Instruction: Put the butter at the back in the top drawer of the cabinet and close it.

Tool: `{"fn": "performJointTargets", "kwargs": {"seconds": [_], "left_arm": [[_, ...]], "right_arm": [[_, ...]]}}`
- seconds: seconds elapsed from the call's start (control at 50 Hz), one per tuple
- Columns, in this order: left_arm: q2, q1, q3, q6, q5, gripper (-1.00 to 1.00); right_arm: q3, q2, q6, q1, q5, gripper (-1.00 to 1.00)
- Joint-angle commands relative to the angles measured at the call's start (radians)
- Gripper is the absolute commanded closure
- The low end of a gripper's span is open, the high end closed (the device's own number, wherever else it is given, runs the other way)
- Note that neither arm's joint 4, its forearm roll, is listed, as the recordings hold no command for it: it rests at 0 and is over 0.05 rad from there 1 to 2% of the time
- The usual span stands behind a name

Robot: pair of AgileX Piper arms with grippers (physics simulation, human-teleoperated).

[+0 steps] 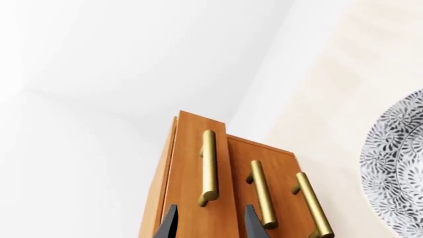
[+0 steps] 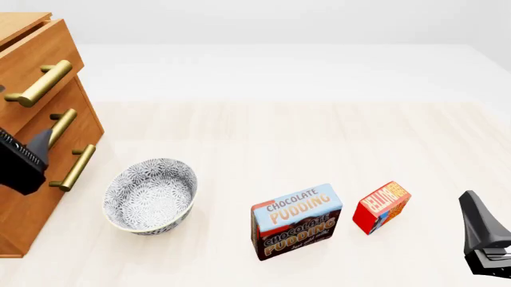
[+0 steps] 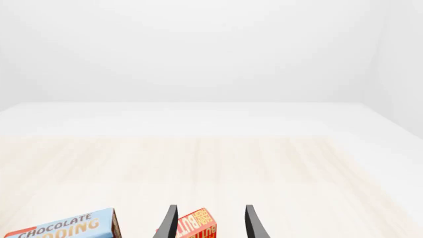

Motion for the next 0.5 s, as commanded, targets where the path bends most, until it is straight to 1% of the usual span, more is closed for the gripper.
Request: {"fn": "performJointTargets", "kwargs": {"seconds": [0.02,0.5], "left_arm": [[0.031,0.008,0.005,0.005,-0.026,-1.0],[0.091,0.041,-0.007,0.003,-0.063,-1.0]], "right_arm": [[0.0,0.0,0.0,0.0,0.0,-1.0],[0.0,0.0,0.0,0.0,0.0,-1.0]]}}
